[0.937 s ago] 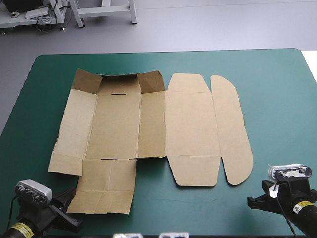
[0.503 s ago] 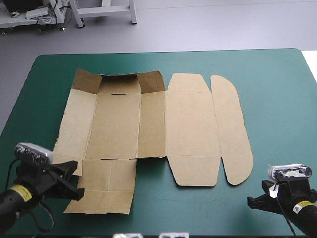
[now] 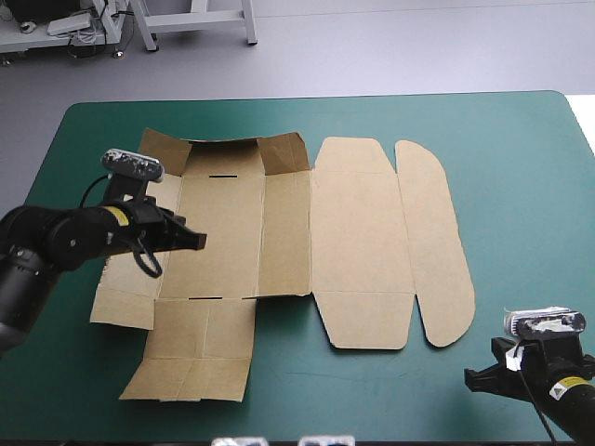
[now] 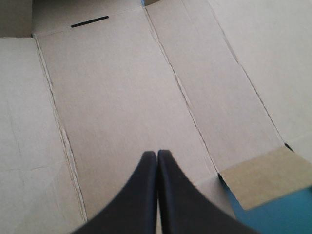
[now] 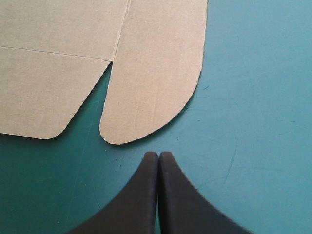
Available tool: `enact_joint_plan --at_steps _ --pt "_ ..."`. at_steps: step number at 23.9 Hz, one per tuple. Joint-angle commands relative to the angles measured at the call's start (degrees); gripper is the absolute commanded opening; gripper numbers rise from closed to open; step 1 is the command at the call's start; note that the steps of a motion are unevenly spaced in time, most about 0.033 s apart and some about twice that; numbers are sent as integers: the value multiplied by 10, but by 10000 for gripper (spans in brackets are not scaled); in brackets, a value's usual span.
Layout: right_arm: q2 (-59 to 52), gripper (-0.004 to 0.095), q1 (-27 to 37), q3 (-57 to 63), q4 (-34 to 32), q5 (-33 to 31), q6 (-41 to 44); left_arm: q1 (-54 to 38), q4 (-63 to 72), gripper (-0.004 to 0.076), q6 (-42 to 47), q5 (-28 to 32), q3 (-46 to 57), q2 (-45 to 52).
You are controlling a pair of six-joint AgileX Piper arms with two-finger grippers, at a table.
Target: Fold the box
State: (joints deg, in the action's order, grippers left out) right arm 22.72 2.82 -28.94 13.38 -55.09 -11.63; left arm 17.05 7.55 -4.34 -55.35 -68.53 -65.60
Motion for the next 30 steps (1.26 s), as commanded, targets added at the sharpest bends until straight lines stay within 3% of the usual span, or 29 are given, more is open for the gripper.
enact_joint_plan --at_steps 1,5,8,11,17,24,27,30 --pt "4 -18 -1 -15 9 30 -6 -46 31 -9 0 27 -63 -44" --pt "4 -18 -1 -15 9 30 -7 -194 143 -9 -75 -18 -106 -96" --pt "4 -18 -1 -15 9 30 -7 -373 260 -9 -151 -85 -109 -129" --pt "4 -18 -1 -15 9 30 -6 -470 297 -9 -188 -139 -108 -154" --pt "4 -18 -1 -15 9 32 -9 -504 298 -9 -226 -186 -108 -231" --pt "4 -18 -1 -15 3 33 -9 -504 293 3 -268 -185 -108 -282" --pt "4 -18 -1 -15 3 33 -9 -504 297 95 -270 -185 -108 -289" --pt "4 -18 -1 -15 3 34 -9 -504 295 269 -270 -185 -108 -290"
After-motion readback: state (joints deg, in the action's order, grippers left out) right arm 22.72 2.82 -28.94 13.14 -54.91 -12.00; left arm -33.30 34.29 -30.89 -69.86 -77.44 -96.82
